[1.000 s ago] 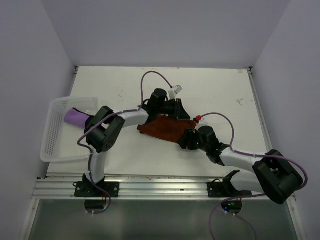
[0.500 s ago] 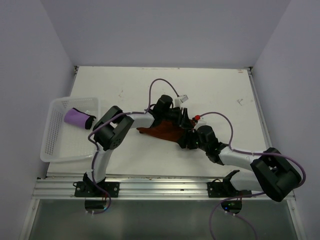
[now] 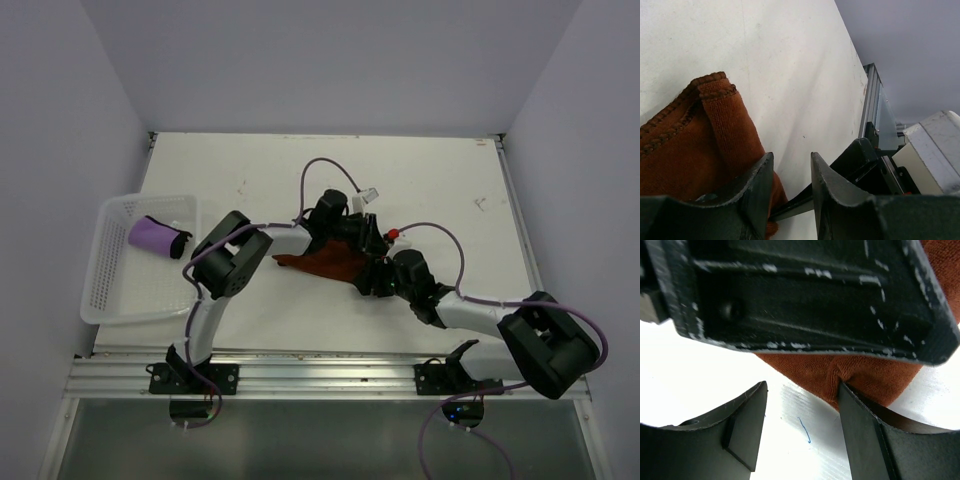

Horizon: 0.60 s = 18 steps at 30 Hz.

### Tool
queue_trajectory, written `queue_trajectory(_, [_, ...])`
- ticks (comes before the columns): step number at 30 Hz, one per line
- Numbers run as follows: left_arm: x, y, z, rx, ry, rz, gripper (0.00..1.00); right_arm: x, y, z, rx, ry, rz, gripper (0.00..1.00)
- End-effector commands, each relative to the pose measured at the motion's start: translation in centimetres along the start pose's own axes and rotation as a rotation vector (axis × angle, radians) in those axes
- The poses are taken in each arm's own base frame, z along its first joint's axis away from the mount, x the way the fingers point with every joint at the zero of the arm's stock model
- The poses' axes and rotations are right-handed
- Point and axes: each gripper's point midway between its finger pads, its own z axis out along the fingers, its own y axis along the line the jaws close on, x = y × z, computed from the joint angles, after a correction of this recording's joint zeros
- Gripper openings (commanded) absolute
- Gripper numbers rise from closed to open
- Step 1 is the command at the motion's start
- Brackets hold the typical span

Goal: Roll the towels
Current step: Roll the towel

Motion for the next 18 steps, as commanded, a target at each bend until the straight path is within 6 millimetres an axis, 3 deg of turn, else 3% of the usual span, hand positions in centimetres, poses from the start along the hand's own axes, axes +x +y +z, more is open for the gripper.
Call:
queue_trajectory(1, [-0.5,-1.1,0.9,0.059,-0.016,0.008,0.39,2.6,-2.4,-0.1,0.096,0.085,-0.025,0.62])
queue_trajectory(8, [0.7,4.1,-0.3,-0.203,-0.046,0.011,0.34,2.2,-2.2,-0.7,0.093,0.080,-0.029,0.62])
queue_trajectory(13, [0.6,5.1,-1.8,-0.273,-0.112,0.021,0.33,2.0,-2.1,-1.9,0.105,0.098,-0.043,0.62])
queue_trajectory(18, [1.1,5.5,-2.0,-0.282,-0.119,0.008,0.31,-0.2,-1.0,-3.8,0.087,0.028,-0.023,0.64])
